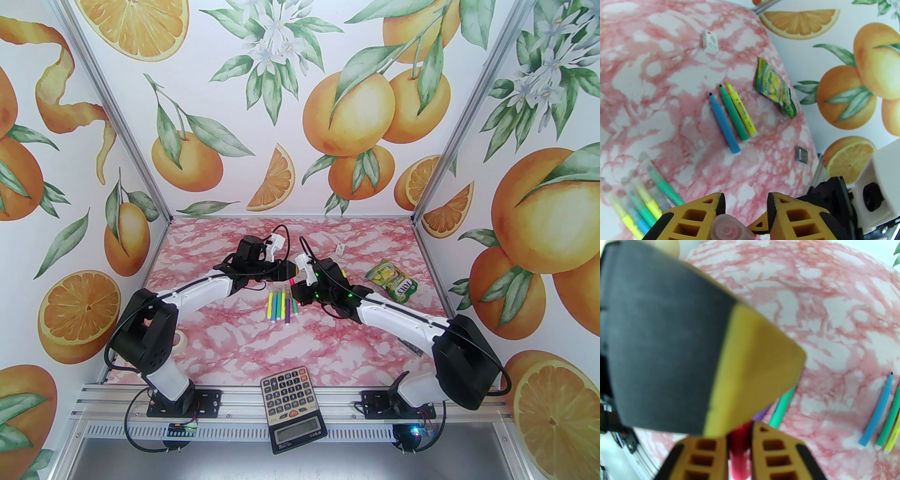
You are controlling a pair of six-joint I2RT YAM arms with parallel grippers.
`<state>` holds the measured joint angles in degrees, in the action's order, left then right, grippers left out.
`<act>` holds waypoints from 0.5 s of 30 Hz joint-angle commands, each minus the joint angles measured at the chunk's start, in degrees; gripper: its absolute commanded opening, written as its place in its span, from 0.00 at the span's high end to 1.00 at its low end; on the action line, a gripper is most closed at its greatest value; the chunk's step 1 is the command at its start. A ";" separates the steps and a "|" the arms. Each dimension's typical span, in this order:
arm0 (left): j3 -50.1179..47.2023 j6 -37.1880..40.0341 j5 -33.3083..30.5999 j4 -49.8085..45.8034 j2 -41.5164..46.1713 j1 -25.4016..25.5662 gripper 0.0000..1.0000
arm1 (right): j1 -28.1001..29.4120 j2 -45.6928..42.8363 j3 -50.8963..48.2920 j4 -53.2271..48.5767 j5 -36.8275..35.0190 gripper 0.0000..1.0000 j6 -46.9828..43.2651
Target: Open the pen caps
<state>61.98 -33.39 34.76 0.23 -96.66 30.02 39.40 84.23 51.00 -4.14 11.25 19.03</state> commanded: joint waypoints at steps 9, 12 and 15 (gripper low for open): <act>2.89 -1.09 2.31 2.04 -0.77 0.30 0.79 | -0.01 -0.72 -1.60 1.96 0.37 0.82 -0.66; 3.06 -1.48 2.73 2.32 -0.80 0.21 0.82 | 0.04 -0.40 -1.80 2.33 0.18 0.76 -0.66; 3.14 -1.94 3.37 2.87 -0.81 0.21 0.86 | 0.05 -0.10 -2.33 3.30 0.27 0.66 -0.53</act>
<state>62.78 -34.70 36.42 0.32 -96.92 30.06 39.40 84.03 49.87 -2.66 11.20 18.74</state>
